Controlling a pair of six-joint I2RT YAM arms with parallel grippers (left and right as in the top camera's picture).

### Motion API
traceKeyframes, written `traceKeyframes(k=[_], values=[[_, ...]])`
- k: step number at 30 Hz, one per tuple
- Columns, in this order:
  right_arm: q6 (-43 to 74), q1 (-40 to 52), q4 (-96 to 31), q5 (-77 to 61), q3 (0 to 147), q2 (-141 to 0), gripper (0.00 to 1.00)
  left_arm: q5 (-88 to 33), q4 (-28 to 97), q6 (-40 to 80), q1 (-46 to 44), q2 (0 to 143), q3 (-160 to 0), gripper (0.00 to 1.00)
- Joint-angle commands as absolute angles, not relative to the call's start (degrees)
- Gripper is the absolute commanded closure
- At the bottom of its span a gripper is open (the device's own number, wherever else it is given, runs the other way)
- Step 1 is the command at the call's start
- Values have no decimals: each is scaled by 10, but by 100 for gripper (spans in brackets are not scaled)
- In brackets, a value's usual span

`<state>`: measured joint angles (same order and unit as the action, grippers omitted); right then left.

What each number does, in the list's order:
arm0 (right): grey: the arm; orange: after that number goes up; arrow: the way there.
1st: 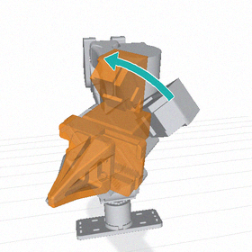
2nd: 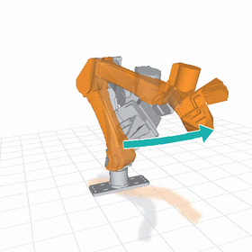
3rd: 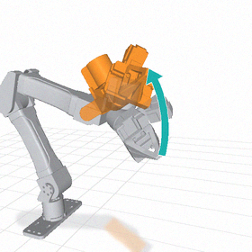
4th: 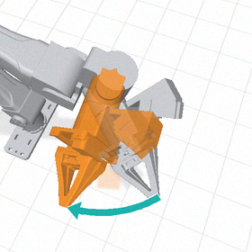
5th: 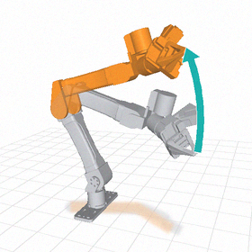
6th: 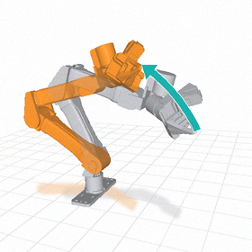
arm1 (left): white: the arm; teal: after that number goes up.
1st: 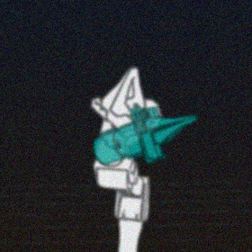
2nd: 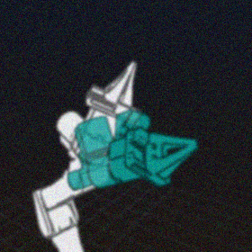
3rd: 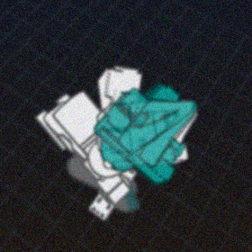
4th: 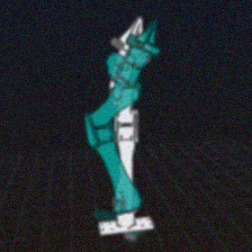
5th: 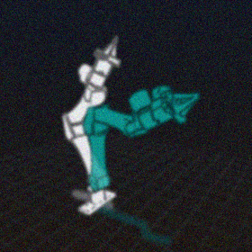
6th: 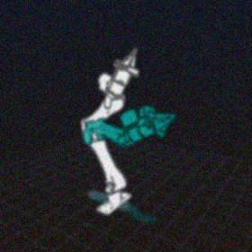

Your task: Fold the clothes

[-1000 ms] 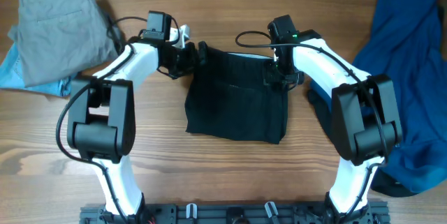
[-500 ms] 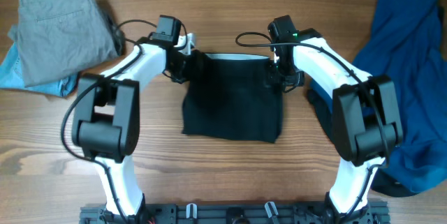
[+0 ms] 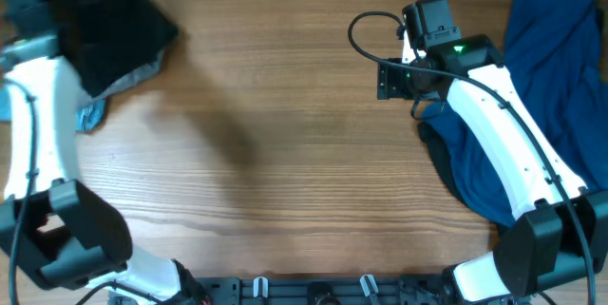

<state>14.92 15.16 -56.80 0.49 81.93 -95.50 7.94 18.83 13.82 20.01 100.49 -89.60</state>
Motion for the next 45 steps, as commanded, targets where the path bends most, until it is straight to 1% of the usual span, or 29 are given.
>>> traceKeyframes(k=[1,3,5,7,8,9,10,11,15,16,17,18,20,27,29,32,34,36,38,41,44,45], values=[[152,152,-577,15,826,-950,28,87,202,146,279,1016,-903,91],[152,152,-578,15,826,-950,27,47,222,146,313,1038,-903,89],[152,152,-578,15,826,-950,27,34,245,151,340,1064,-903,87],[153,152,-582,11,826,-950,27,25,257,157,355,1083,-903,75],[152,152,-583,10,826,-950,27,11,262,157,361,1090,-903,64],[152,152,-584,10,826,-950,28,-7,262,157,365,1096,-903,47],[152,152,-584,10,826,-950,27,-20,262,156,366,1098,-903,22],[152,152,-584,10,826,-950,28,-21,262,157,366,1098,-903,0],[152,152,-584,10,826,-950,25,-21,265,157,366,1097,-903,0],[152,152,-584,10,826,-950,20,-22,270,157,366,1097,-903,0],[152,152,-582,1,826,-950,7,-27,277,157,364,1097,-903,0],[152,152,-579,-10,826,-950,1,-37,280,157,362,1097,-903,0],[151,152,-568,-26,826,-950,1,-65,281,157,352,1095,-903,0],[152,152,-552,-39,826,-952,0,-66,260,152,273,1033,-903,0],[152,152,-535,-75,825,-953,1,-67,279,152,227,1021,-903,0],[159,152,-490,-172,824,-954,0,-66,318,152,148,1023,-903,0],[182,152,-471,-182,824,-955,0,-66,356,152,86,1024,-903,0],[180,145,-469,-171,824,-955,0,-66,404,152,19,1027,-903,0],[169,131,-484,-146,824,-955,1,-60,459,152,-37,1032,-903,0],[158,98,-537,-129,824,-955,0,-37,546,152,-84,1036,-903,0],[116,69,-639,-129,824,-955,0,-38,666,175,-104,1036,-903,0],[104,64,-697,-126,824,-955,0,-39,706,189,-104,1036,-903,0]])
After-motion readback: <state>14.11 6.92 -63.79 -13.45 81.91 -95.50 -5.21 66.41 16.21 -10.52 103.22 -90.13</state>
